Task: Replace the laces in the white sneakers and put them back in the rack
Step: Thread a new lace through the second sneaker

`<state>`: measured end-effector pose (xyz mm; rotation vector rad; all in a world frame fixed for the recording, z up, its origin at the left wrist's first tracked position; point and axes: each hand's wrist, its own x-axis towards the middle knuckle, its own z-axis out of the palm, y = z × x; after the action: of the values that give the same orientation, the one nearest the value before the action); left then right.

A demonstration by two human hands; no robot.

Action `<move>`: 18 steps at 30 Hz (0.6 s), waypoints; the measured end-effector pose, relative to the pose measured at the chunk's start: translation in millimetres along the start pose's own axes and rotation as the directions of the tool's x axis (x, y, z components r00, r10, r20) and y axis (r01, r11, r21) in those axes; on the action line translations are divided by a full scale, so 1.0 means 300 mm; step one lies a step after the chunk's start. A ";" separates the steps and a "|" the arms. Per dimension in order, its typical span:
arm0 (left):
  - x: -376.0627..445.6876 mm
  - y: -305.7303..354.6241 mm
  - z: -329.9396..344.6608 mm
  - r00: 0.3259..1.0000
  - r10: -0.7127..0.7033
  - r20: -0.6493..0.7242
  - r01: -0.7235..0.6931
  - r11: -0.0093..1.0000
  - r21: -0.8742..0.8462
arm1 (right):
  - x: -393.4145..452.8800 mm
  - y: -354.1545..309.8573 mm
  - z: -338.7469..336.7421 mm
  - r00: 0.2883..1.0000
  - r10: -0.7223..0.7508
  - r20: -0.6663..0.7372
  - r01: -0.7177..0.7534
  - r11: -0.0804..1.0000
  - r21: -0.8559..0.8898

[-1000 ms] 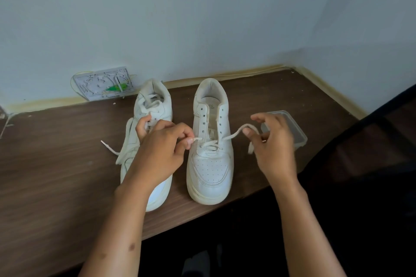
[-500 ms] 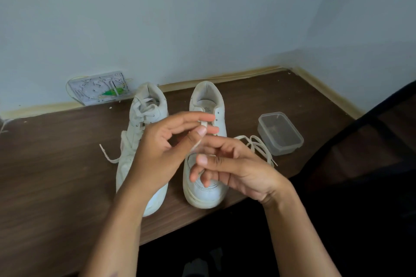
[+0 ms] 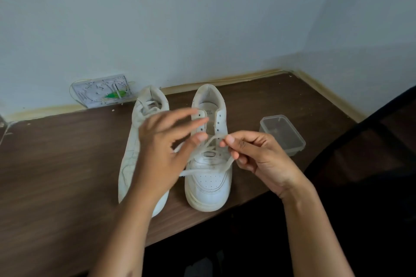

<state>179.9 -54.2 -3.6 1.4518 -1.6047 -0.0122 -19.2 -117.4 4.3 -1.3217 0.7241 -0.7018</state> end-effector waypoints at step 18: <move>-0.010 -0.030 0.038 1.000 0.023 0.004 -0.023 1.000 -0.006 | 0.001 0.003 -0.011 0.997 -0.007 -0.079 0.005 0.999 -0.036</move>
<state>179.3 -61.0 -16.9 1.4293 -1.6230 -0.0071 -21.6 -119.5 3.0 -1.3349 0.7994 -0.7524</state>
